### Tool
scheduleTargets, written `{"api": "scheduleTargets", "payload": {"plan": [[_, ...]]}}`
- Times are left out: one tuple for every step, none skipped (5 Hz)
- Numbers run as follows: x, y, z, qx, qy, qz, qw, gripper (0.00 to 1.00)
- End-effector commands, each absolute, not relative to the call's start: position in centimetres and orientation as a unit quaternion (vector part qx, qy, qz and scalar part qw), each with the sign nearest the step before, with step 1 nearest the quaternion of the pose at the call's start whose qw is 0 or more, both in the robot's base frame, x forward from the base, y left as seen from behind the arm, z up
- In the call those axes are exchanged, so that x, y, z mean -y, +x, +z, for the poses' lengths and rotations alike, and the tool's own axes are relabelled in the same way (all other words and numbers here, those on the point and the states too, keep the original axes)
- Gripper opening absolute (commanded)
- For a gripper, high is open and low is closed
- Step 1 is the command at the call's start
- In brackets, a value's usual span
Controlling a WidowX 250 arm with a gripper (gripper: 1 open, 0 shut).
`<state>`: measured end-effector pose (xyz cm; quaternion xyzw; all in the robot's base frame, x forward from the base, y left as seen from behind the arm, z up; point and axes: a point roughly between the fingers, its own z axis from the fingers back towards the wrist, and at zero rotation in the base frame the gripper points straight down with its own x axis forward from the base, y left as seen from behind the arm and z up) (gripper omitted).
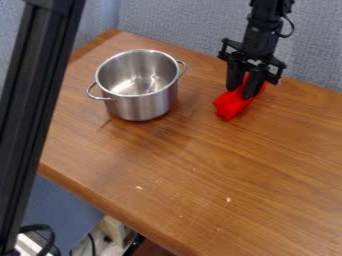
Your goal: Put the red object in the metal pot
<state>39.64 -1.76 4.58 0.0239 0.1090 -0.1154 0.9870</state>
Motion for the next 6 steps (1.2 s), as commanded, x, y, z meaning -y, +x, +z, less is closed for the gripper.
{"api": "scheduleTargets", "payload": {"plan": [[0.6, 39.6, 4.4, -0.111, 0.022, -0.102, 0.988, 0.00], [0.6, 39.6, 4.4, -0.112, 0.020, -0.100, 0.988, 0.00], [0.5, 39.6, 4.4, -0.112, 0.018, -0.098, 0.989, 0.00], [0.4, 39.6, 4.4, -0.112, 0.016, -0.096, 0.989, 0.00], [0.5, 39.7, 4.7, -0.109, 0.014, -0.094, 0.990, 0.00], [0.7, 39.8, 5.5, -0.100, 0.008, -0.093, 0.991, 0.00]]}}
